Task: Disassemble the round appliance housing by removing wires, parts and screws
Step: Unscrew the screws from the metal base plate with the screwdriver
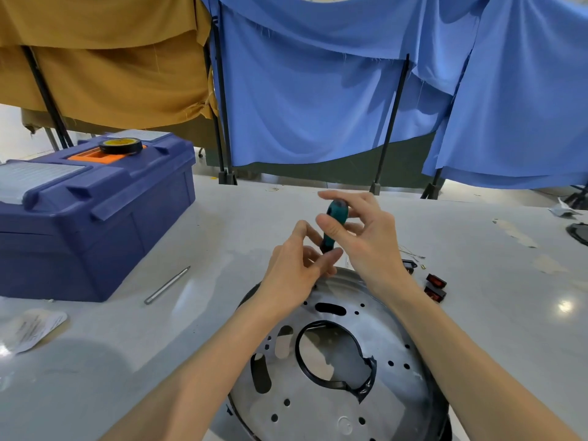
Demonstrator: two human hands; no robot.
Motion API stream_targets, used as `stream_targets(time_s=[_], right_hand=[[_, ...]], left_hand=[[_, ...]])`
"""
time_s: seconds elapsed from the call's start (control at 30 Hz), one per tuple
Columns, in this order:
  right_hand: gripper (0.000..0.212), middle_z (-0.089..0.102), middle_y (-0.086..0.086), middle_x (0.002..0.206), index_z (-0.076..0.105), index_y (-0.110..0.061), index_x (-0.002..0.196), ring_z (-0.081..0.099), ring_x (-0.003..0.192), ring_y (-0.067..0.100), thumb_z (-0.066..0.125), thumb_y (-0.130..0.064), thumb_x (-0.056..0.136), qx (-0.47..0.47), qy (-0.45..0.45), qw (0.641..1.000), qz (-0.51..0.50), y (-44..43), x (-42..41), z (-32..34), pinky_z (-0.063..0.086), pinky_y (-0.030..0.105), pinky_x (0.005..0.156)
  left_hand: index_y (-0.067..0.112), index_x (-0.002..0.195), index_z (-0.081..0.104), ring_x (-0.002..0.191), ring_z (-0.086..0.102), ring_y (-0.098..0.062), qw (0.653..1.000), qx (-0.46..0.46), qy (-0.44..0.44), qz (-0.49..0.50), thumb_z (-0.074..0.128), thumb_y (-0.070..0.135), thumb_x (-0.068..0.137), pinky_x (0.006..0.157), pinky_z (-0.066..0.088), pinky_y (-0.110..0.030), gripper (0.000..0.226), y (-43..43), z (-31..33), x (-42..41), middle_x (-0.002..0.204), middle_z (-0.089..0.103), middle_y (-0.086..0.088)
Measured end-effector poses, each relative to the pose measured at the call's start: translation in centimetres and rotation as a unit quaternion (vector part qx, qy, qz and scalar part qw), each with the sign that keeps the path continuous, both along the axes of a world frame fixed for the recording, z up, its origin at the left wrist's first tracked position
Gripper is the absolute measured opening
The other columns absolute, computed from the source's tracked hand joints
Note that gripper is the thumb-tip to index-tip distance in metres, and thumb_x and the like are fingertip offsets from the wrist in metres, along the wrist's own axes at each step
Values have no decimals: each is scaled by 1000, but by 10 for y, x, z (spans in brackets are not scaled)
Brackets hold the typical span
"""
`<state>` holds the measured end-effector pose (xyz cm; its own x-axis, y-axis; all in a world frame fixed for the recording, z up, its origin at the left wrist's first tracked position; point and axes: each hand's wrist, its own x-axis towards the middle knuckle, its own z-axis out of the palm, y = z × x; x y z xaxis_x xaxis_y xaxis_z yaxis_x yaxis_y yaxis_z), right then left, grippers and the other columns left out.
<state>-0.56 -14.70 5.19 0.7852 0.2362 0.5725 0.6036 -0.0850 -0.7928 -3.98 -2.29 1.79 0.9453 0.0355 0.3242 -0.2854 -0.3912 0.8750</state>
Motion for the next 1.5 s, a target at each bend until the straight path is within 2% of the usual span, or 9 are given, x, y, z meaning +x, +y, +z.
stream_targets(time_s=[0.1,0.2,0.43,0.6,0.77,0.97,1.13,1.33,1.5], right_hand=[[45,69,-1,98,60,-39,120,65,88,2,70,-12,86,21,-3,1000,-10,0,0,0,52,14,81],[38,72,3,102,62,-19,120,71,92,11,52,5,93,43,10,999,18,-2,1,1,58,25,82],[39,60,-3,109,64,-36,113,59,90,3,73,-13,82,-9,-10,1000,-25,-1,0,1,53,20,84],[44,70,2,105,62,-20,118,68,95,13,50,12,90,24,0,999,21,-4,-2,2,55,21,81],[37,58,0,109,65,-31,111,58,91,2,74,-12,81,-11,-7,1000,3,2,-4,2,51,19,85],[46,71,5,101,62,-22,117,70,91,13,48,13,90,28,9,999,30,-3,-3,3,57,22,77],[36,58,-4,110,64,-34,114,59,97,3,74,-21,81,-31,-7,999,-1,3,-2,0,52,17,85],[44,69,4,104,59,-23,122,69,92,14,52,8,91,20,7,1000,21,-3,-1,2,58,26,81],[35,57,0,109,61,-33,112,59,94,12,71,-16,84,-44,-14,999,-25,2,-2,0,51,20,82]], left_hand=[[22,115,49,78,71,-15,1000,4,-3,-25,50,35,97,82,56,-43,22,2,0,0,79,74,-3],[17,117,52,89,70,-23,998,-23,11,-52,37,25,103,89,53,-49,22,2,0,1,87,73,-8],[19,107,45,79,71,-14,998,-47,23,-41,52,32,97,82,56,-35,17,2,1,1,80,74,-4],[13,120,51,91,65,-39,994,-68,27,-79,39,19,103,90,48,-58,21,2,2,1,88,72,-12],[18,118,48,80,72,-19,997,-66,21,-39,58,22,94,84,56,-44,26,2,0,4,83,73,-7],[19,108,57,88,72,-23,991,-102,34,-82,38,17,103,89,56,-42,20,4,-1,5,91,73,-10],[16,110,46,78,73,-19,996,-84,15,-40,59,24,93,76,59,-32,23,4,-2,5,83,74,-9],[14,111,56,89,72,-23,990,-113,33,-81,40,14,103,89,55,-42,19,3,-2,6,95,72,-15],[21,108,45,79,73,-16,996,-81,9,-46,58,24,94,75,58,-30,19,3,-4,6,83,74,-4]])
